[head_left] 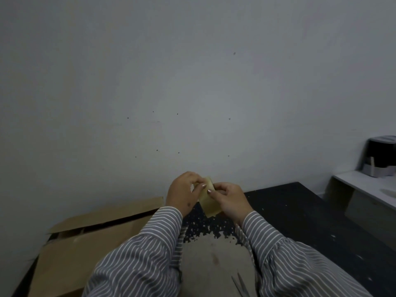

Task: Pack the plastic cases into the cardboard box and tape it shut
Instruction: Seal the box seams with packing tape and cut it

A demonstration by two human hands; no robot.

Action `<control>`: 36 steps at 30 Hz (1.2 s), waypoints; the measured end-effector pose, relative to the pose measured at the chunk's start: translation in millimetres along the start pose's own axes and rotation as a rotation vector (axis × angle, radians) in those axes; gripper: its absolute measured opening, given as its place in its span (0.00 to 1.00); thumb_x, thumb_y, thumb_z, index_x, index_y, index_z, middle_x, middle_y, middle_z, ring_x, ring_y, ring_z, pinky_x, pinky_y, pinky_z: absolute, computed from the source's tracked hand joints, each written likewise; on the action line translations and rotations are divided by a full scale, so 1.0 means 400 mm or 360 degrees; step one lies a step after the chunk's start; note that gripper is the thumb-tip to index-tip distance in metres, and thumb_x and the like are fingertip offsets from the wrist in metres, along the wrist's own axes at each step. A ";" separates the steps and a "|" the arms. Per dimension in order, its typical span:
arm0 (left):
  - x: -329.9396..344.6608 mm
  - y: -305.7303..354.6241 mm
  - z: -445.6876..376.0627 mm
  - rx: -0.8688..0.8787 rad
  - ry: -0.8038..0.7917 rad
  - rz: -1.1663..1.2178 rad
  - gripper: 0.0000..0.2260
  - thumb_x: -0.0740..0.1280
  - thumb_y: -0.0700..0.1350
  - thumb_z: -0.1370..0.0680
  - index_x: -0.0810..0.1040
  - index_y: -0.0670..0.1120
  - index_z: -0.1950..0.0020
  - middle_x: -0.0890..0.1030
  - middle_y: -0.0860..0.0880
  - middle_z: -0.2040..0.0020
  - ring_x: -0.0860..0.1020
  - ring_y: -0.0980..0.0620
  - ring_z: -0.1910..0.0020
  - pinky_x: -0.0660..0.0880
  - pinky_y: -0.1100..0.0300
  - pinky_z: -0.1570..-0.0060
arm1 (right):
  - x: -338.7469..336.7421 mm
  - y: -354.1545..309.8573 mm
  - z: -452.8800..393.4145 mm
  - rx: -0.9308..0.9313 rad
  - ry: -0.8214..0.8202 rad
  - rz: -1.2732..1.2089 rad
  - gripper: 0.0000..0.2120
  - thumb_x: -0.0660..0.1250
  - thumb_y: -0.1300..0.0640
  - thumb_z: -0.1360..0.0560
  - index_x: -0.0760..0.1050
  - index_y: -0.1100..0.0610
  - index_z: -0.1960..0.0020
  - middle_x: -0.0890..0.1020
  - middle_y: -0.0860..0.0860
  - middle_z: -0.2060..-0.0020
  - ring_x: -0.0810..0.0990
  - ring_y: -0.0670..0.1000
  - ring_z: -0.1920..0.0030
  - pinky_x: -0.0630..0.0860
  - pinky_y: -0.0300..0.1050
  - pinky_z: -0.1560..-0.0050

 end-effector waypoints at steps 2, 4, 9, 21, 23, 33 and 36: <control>-0.004 0.001 -0.002 -0.0017 0.0050 -0.0072 0.05 0.67 0.42 0.24 0.81 0.44 0.53 0.82 0.47 0.53 0.78 0.50 0.54 0.75 0.59 0.53 | 0.002 0.004 -0.001 0.0021 -0.0017 0.0002 0.12 0.65 0.59 0.24 0.76 0.59 0.41 0.78 0.49 0.53 0.72 0.39 0.59 0.72 0.44 0.49; -0.007 0.004 -0.004 -0.0002 0.0085 -0.0180 0.06 0.65 0.43 0.23 0.81 0.44 0.53 0.81 0.48 0.54 0.77 0.51 0.56 0.71 0.62 0.56 | 0.006 0.008 -0.002 0.0029 -0.0044 0.0022 0.12 0.65 0.59 0.24 0.76 0.59 0.41 0.78 0.49 0.53 0.74 0.40 0.58 0.73 0.46 0.47; -0.018 0.011 0.006 0.0053 0.0252 -0.0335 0.06 0.65 0.43 0.24 0.81 0.43 0.55 0.83 0.46 0.58 0.79 0.48 0.60 0.68 0.62 0.62 | 0.013 0.016 -0.006 -0.0103 -0.0165 0.0217 0.18 0.69 0.55 0.27 0.73 0.57 0.39 0.79 0.50 0.48 0.77 0.49 0.49 0.77 0.43 0.48; -0.005 0.006 0.025 -0.0121 0.0278 -0.0533 0.08 0.57 0.45 0.20 0.75 0.44 0.50 0.79 0.47 0.51 0.76 0.50 0.54 0.63 0.63 0.60 | 0.022 0.025 -0.006 -0.0266 -0.0104 0.0904 0.16 0.59 0.42 0.24 0.75 0.54 0.56 0.80 0.51 0.62 0.78 0.52 0.61 0.77 0.50 0.53; 0.003 0.004 0.031 -0.0143 0.0223 -0.0602 0.09 0.55 0.45 0.19 0.73 0.45 0.48 0.78 0.48 0.49 0.75 0.50 0.52 0.62 0.65 0.58 | 0.026 0.032 -0.005 -0.0251 -0.0094 0.0902 0.18 0.59 0.41 0.24 0.76 0.55 0.51 0.82 0.54 0.57 0.80 0.55 0.57 0.78 0.55 0.49; -0.014 0.011 0.021 -0.0207 0.0065 -0.0411 0.07 0.56 0.43 0.19 0.73 0.43 0.49 0.78 0.46 0.50 0.76 0.47 0.54 0.68 0.59 0.54 | 0.016 0.057 0.002 -0.0284 -0.0271 0.0402 0.08 0.66 0.47 0.27 0.75 0.51 0.53 0.80 0.49 0.59 0.79 0.50 0.58 0.80 0.47 0.54; -0.033 0.008 0.013 -0.0218 0.0070 -0.0359 0.07 0.58 0.44 0.20 0.74 0.44 0.51 0.79 0.47 0.52 0.76 0.49 0.57 0.70 0.59 0.56 | -0.004 0.072 0.014 -0.0331 -0.0332 0.0335 0.06 0.69 0.50 0.28 0.75 0.49 0.53 0.80 0.48 0.60 0.79 0.46 0.61 0.79 0.40 0.58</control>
Point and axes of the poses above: each hand's wrist, its own z-axis away from the middle knuckle, its own x-axis out of the palm, y = z × x, the point moved 5 cm from there along -z, towards the middle knuckle
